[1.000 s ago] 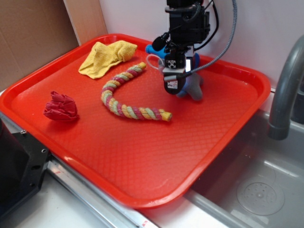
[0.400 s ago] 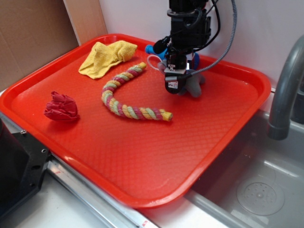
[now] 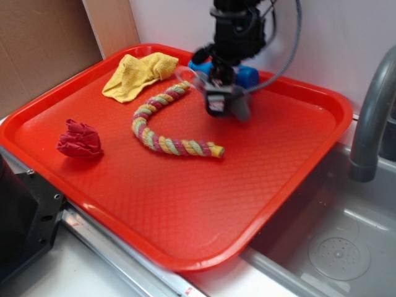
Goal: Grab the gray animal.
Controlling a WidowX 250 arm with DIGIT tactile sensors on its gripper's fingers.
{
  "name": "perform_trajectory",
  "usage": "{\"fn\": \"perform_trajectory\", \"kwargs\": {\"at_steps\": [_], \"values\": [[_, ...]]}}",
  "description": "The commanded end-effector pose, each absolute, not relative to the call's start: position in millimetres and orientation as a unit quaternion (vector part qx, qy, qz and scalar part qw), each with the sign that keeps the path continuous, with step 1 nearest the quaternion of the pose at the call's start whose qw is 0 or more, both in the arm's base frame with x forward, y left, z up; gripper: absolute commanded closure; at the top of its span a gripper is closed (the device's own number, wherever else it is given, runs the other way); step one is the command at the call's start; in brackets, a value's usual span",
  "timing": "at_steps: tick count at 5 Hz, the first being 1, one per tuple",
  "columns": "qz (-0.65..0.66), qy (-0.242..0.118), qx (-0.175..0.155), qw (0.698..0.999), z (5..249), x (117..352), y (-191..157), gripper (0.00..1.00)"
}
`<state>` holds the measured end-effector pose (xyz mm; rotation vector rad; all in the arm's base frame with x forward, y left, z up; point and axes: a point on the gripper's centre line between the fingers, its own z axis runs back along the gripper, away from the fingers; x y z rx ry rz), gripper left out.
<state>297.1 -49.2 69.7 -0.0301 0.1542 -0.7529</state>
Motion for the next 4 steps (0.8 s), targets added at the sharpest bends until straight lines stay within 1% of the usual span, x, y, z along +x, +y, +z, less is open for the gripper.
{"fn": "perform_trajectory", "kwargs": {"at_steps": [1, 2, 3, 4], "values": [[-0.136, 0.011, -0.001, 0.991, 191, 257, -39, 1.00], [-0.066, -0.010, -0.022, 0.998, 231, 222, -29, 1.00], [-0.026, -0.046, -0.009, 0.999, 243, 199, -24, 1.00], [-0.033, -0.032, -0.010, 0.999, 239, 198, -25, 1.00]]}}
